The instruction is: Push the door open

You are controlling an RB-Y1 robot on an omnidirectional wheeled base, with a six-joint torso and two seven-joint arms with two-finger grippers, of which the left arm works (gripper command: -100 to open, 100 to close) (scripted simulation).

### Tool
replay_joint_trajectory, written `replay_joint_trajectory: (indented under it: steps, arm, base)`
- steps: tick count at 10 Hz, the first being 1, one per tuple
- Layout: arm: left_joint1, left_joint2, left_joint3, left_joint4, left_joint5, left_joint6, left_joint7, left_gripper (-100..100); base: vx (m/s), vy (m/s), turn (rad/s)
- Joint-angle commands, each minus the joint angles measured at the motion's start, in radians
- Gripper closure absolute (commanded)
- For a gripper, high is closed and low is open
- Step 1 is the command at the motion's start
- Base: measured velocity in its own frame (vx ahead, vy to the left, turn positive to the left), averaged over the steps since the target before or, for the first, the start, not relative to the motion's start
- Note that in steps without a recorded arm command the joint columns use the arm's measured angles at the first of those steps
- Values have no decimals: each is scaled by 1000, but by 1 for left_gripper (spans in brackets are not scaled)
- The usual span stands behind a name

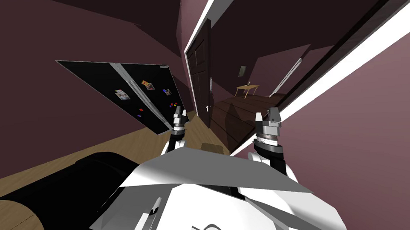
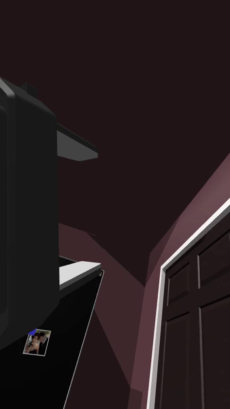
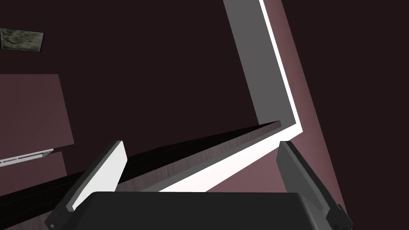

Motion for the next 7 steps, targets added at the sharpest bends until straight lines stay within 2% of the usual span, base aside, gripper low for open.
replay_joint_trajectory:
  steps: [1, 3, 7]
  arm:
    - [-11, 6, 1, 31, 2, -6, -1, -100]
    - [-20, 9, 2, 55, 3, -10, -2, -100]
    - [-47, 20, 4, 133, 8, -24, -5, -100]
  base:
    - [60, -62, -113]
    - [70, 91, -102]
    - [80, 93, -108]
